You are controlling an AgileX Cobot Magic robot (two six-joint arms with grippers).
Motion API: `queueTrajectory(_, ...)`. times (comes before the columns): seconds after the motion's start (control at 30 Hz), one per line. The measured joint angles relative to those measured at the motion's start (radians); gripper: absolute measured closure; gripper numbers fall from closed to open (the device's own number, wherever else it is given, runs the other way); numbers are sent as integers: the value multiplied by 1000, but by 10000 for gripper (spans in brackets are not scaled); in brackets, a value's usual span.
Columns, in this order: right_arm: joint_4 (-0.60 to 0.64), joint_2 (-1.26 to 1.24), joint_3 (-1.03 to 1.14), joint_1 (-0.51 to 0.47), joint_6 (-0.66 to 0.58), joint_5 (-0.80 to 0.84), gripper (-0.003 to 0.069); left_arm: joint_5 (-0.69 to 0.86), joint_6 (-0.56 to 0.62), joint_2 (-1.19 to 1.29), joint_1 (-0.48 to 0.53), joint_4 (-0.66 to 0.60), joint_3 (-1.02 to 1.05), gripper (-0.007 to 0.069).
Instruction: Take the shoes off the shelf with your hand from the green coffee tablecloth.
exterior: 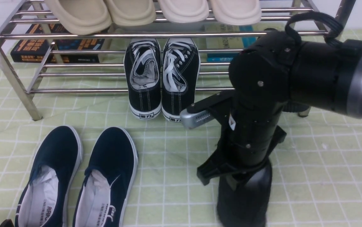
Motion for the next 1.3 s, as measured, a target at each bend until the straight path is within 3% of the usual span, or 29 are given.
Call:
queueTrajectory(0.03,10,0,-3,10,7,0,468,0,0,0,0,0,0,386)
queueTrajectory(0.1,20,-1,-6,14,7,0,380,0,0,0,0,0,0,386)
queueTrajectory(0.23,5,-2,-37,14,-20,7,253,1,0,0,0,0,0,385)
queueTrajectory(0.4,-36,-25,-87,14,-125,5,201,1,0,0,0,0,0,385)
queueTrajectory(0.5,-87,-77,-100,14,-176,5,230,1,0,0,0,0,0,385)
queueTrajectory(0.57,-131,-137,-100,14,-188,10,288,1,0,0,0,0,0,385)
queueTrajectory(0.7,-166,-238,-100,14,-176,18,433,1,0,0,0,0,0,385)
queueTrajectory(0.8,-172,-339,-96,14,-138,26,599,1,0,0,0,0,0,382)
queueTrajectory(0.87,-187,-374,-80,14,-130,28,656,1,0,0,0,0,0,382)
queueTrajectory(1.0,-238,-418,-43,14,-118,35,672,1,0,0,0,0,0,382)
queueTrajectory(1.13,-373,-408,-35,13,-104,25,672,1,0,0,0,0,0,382)
queueTrajectory(1.3,-424,-330,-70,-66,-59,-24,672,1,0,0,0,0,0,382)
